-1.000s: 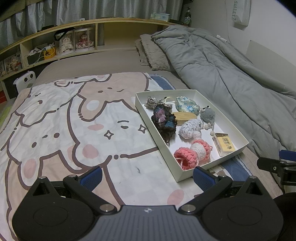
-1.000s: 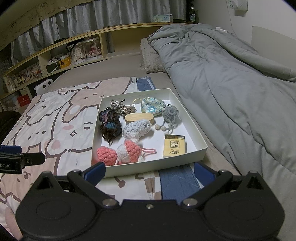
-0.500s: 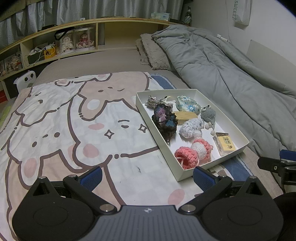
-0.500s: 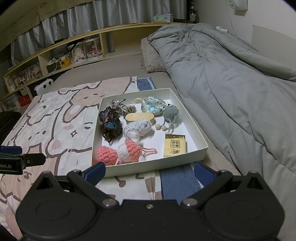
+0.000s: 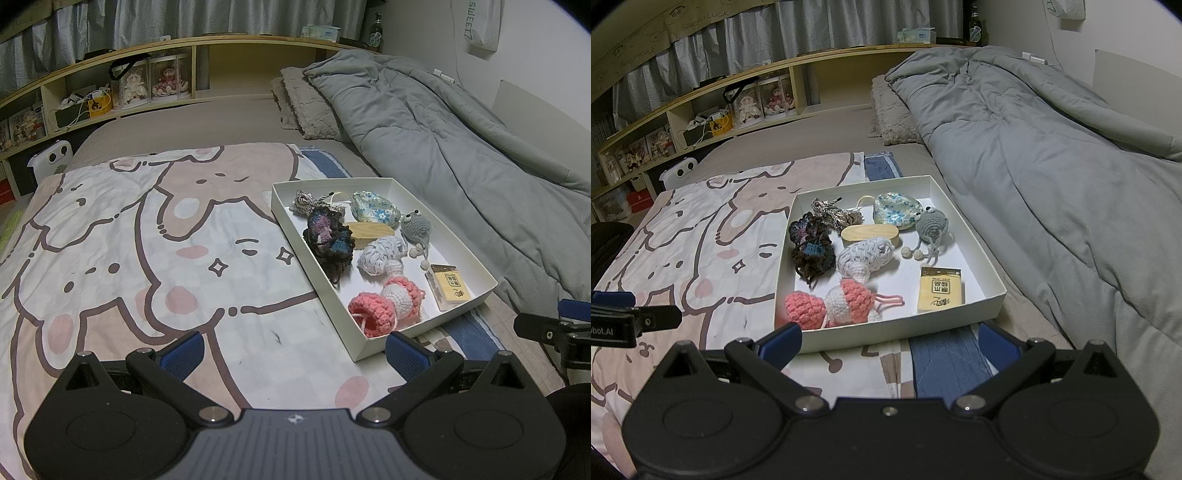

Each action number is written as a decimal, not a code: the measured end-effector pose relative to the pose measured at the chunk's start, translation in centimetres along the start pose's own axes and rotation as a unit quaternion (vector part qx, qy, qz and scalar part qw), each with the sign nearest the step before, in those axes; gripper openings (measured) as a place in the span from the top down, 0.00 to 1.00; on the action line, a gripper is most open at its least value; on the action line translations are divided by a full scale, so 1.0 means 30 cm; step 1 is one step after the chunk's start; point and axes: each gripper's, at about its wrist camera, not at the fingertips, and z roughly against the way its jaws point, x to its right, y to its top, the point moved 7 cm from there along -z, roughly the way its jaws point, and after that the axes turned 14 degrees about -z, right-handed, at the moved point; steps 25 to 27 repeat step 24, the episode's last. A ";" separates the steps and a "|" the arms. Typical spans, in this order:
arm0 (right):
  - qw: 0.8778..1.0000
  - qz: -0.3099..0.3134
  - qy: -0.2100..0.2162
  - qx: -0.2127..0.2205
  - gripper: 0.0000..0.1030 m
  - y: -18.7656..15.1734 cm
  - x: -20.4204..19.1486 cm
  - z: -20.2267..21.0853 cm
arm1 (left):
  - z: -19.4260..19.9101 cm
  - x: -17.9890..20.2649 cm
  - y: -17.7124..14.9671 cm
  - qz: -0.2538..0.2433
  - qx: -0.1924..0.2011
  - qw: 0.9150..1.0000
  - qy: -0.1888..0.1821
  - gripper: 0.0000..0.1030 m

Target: Organize objects

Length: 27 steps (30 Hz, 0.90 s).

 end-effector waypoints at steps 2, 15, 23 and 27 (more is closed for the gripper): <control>1.000 0.000 0.000 0.000 0.00 0.001 0.001 0.000 | 0.001 -0.001 0.000 0.000 0.000 1.000 0.000 0.00; 1.000 -0.001 0.000 0.000 0.00 0.001 0.001 0.000 | -0.002 0.002 -0.002 0.008 -0.002 1.000 0.002 0.00; 1.000 -0.001 0.001 -0.001 0.00 0.002 0.001 0.000 | 0.002 0.007 0.002 0.009 0.002 1.000 0.003 0.00; 1.000 -0.001 0.001 -0.001 0.00 0.002 0.001 0.000 | 0.002 0.009 0.004 0.008 0.002 1.000 0.003 0.00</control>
